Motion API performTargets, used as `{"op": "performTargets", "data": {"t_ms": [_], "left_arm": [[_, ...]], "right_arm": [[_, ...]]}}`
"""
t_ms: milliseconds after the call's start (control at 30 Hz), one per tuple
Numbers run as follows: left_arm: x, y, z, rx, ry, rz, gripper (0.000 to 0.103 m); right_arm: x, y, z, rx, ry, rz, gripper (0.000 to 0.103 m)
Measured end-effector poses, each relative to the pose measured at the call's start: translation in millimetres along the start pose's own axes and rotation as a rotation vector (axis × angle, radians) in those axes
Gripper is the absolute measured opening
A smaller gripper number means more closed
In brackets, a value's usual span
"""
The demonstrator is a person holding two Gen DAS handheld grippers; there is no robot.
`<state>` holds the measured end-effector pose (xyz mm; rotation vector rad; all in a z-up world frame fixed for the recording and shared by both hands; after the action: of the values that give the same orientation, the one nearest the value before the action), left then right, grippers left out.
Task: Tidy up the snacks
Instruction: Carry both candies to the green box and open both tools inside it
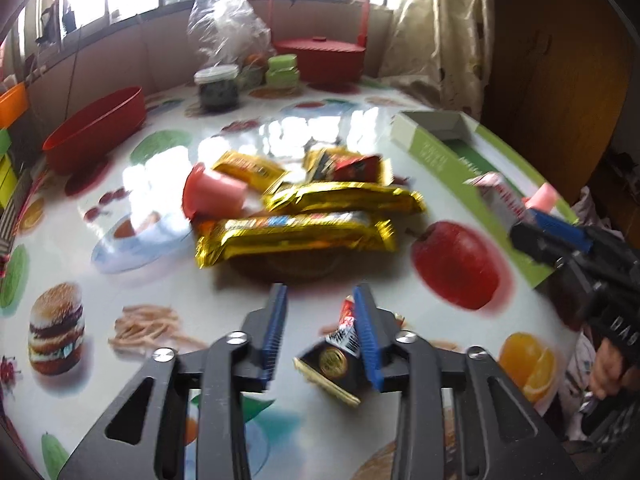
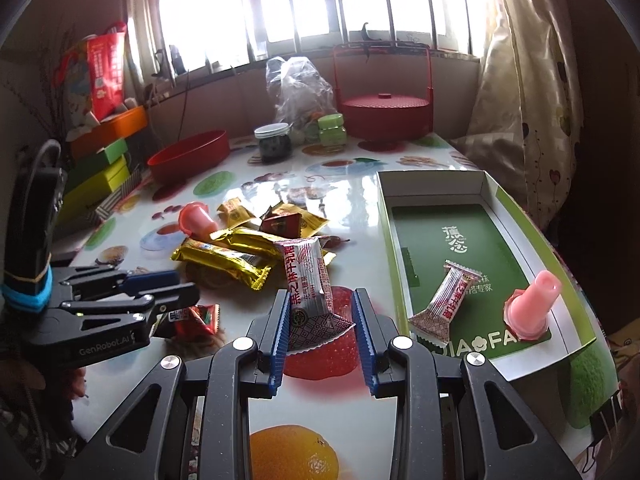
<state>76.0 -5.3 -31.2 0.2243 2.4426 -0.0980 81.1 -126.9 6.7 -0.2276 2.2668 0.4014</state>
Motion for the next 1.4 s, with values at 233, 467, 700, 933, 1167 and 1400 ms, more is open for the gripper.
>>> {"op": "performTargets", "data": {"t_ms": [233, 467, 700, 933, 1167, 1400], "left_arm": [[9, 11, -4, 0.024, 0.0, -0.055, 0.044], [14, -3, -21, 0.087, -0.005, 0.043, 0.044], [34, -9, -10, 0.035, 0.059, 0.081, 0.044], [34, -7, -9, 0.008, 0.056, 0.081, 0.043], [32, -12, -10, 0.012, 0.046, 0.084, 0.031], [21, -19, -19, 0.025, 0.008, 0.084, 0.031]], "right_arm": [[0, 0, 1, 0.002, 0.001, 0.001, 0.029], [2, 0, -4, -0.002, -0.005, 0.004, 0.029], [6, 2, -6, -0.01, -0.003, 0.004, 0.029], [6, 5, -10, -0.018, -0.006, -0.003, 0.029], [6, 4, -10, -0.019, -0.009, -0.001, 0.029], [3, 1, -15, -0.015, -0.02, 0.002, 0.029]]}}
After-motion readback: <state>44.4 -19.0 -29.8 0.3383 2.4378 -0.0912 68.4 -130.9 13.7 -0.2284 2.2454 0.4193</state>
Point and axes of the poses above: each gripper's, at about its wrist camera, not at the fingertips, and z roughly the way its jaws point, y to its left, x to its underside, the point moved 7 cm from there along z, roughly the way its jaws point, and after that the axes turned 6 degrees about z, right-handed, at the moved point
